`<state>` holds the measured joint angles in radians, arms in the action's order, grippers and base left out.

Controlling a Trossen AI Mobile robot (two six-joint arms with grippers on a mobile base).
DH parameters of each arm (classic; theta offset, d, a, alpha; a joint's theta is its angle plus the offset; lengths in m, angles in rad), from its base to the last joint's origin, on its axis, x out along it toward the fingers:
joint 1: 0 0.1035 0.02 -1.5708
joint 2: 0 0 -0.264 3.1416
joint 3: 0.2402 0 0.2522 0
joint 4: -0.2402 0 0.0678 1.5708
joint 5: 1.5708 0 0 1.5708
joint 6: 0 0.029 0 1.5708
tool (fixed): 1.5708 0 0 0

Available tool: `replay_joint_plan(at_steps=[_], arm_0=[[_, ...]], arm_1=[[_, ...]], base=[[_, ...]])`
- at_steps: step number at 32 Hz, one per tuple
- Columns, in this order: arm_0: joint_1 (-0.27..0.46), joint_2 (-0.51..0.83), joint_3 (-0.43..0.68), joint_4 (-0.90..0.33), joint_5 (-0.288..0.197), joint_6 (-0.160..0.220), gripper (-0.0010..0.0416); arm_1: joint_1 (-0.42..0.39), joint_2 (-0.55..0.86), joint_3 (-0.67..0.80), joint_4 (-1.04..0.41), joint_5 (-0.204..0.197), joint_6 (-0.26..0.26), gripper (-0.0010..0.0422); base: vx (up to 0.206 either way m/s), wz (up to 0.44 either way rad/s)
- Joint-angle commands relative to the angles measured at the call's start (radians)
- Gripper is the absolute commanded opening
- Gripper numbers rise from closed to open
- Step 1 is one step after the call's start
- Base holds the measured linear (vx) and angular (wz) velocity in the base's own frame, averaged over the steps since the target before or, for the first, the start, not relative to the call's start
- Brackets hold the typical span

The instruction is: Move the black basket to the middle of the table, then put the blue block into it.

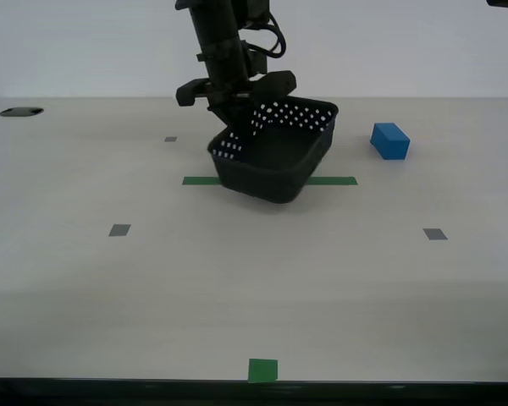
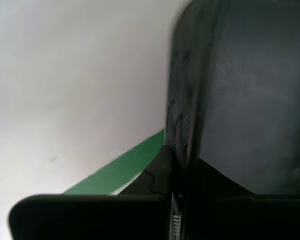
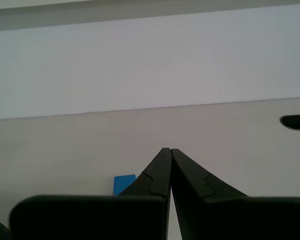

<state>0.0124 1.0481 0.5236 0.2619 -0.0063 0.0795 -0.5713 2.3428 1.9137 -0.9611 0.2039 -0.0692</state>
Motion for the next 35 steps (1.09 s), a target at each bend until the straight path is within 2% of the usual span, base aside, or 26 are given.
replay_joint_plan(at_steps=[1, 4, 8, 10, 12, 13, 15, 16, 19, 22, 25, 28, 29, 30, 31, 33, 34, 35], arm_0=[[0.001, 0.000, 0.001, -0.011, 0.000, 0.003, 0.0000], [0.002, 0.000, 0.001, -0.010, 0.000, 0.003, 0.0000], [0.002, 0.000, 0.001, -0.010, 0.000, 0.003, 0.0000], [0.002, 0.000, 0.001, -0.010, 0.000, 0.003, 0.0001], [0.002, 0.000, 0.001, -0.010, 0.000, 0.003, 0.0001], [0.002, 0.000, 0.001, -0.010, 0.000, 0.003, 0.0000], [0.002, 0.000, 0.001, -0.010, 0.000, 0.003, 0.0001], [0.002, 0.000, 0.001, -0.010, 0.000, 0.003, 0.0000], [0.002, 0.000, 0.001, -0.010, 0.000, 0.003, 0.0000], [0.002, 0.000, 0.001, -0.010, 0.000, 0.003, 0.0001], [0.002, 0.000, 0.001, -0.017, 0.000, -0.001, 0.0001], [0.003, 0.000, 0.009, -0.062, -0.001, -0.001, 0.0001], [0.003, 0.004, 0.039, -0.130, -0.013, -0.002, 0.0001], [0.003, 0.006, 0.050, -0.151, -0.023, -0.003, 0.0001], [0.003, 0.008, 0.073, -0.185, -0.049, -0.003, 0.0001], [0.005, 0.013, 0.110, -0.227, -0.061, -0.005, 0.0001], [0.006, 0.013, 0.120, -0.240, -0.067, -0.005, 0.0001], [0.007, 0.013, 0.149, -0.274, -0.080, -0.010, 0.0001]], arm_1=[[-0.005, 0.009, -0.005, -0.002, -0.008, 0.003, 0.0000], [-0.004, 0.006, 0.003, 0.005, -0.031, 0.026, 0.0000], [-0.005, 0.009, 0.003, 0.005, -0.031, 0.026, 0.0003], [-0.005, 0.009, 0.000, 0.003, -0.031, 0.032, 0.0017], [-0.005, 0.009, 0.000, 0.002, -0.031, 0.040, 0.0051], [-0.006, 0.009, 0.000, 0.003, -0.031, 0.039, 0.0090], [-0.006, 0.009, 0.000, 0.003, -0.031, 0.036, 0.0119], [-0.006, 0.009, 0.000, 0.003, -0.031, 0.033, 0.0157], [-0.006, 0.008, 0.001, 0.004, -0.031, 0.028, 0.0207], [-0.005, 0.001, 0.019, -0.008, -0.031, 0.028, 0.0220], [-0.003, -0.008, 0.092, -0.035, -0.032, 0.034, 0.0209], [0.003, -0.008, 0.202, -0.066, -0.040, 0.046, 0.0177], [0.008, -0.008, 0.259, -0.079, -0.058, 0.066, 0.0152], [0.009, -0.008, 0.277, -0.090, -0.066, 0.072, 0.0143], [0.013, -0.008, 0.310, -0.105, -0.091, 0.087, 0.0125], [0.021, -0.008, 0.357, -0.128, -0.131, 0.106, 0.0090], [0.023, -0.008, 0.369, -0.136, -0.138, 0.108, 0.0080], [0.035, -0.008, 0.392, -0.146, -0.146, 0.122, 0.0043]], base=[[0.000, 0.000], [0.000, 0.000], [0.000, 0.000], [0.000, 0.000], [0.000, 0.000], [0.000, 0.000], [0.000, 0.000], [0.000, 0.000], [0.000, 0.000], [0.000, 0.000], [0.000, 0.000], [0.000, 0.000], [0.000, 0.000], [0.000, 0.000], [0.000, 0.000], [0.000, 0.000], [0.000, 0.000], [0.000, 0.000]])
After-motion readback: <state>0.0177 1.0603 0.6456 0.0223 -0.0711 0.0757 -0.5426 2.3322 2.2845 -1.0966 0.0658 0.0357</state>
